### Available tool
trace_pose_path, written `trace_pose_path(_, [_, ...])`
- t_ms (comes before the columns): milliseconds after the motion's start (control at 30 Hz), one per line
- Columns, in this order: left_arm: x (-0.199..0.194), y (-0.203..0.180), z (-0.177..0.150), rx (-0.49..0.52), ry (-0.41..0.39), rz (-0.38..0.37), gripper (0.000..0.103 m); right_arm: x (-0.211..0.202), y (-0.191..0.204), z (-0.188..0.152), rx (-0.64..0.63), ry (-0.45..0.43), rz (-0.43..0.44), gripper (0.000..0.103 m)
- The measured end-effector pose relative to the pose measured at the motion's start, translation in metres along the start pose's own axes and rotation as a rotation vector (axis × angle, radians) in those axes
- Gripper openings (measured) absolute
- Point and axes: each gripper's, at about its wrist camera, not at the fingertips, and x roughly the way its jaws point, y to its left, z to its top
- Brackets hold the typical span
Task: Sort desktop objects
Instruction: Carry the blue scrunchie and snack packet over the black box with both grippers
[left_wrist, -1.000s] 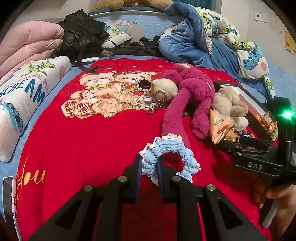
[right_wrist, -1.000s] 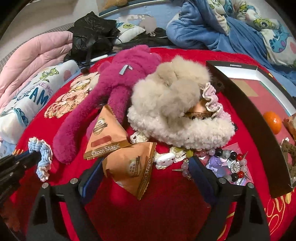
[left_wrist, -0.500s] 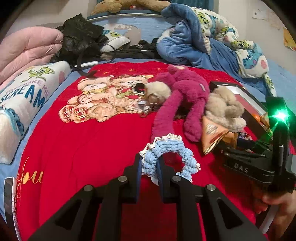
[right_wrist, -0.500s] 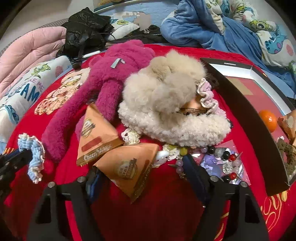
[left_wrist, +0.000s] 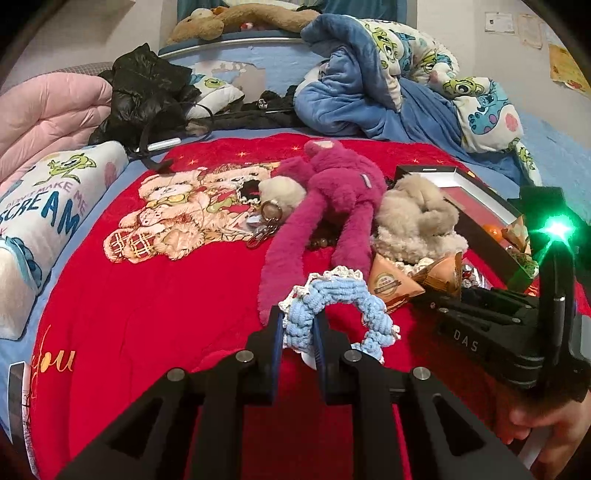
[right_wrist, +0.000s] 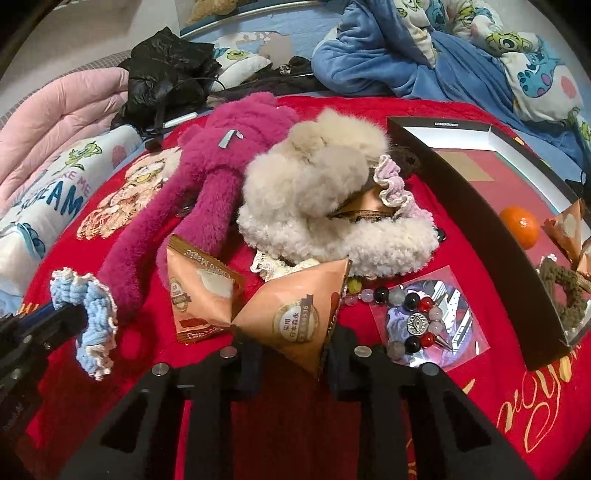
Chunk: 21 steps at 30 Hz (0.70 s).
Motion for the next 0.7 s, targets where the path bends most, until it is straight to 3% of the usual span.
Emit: trace_pose_path(700, [-0.002,-0.043,0.010,0.003,-0.018,-0.069,0.016,-0.046,-0.020,-0.008,0.003,-0.084,0.009,0.023])
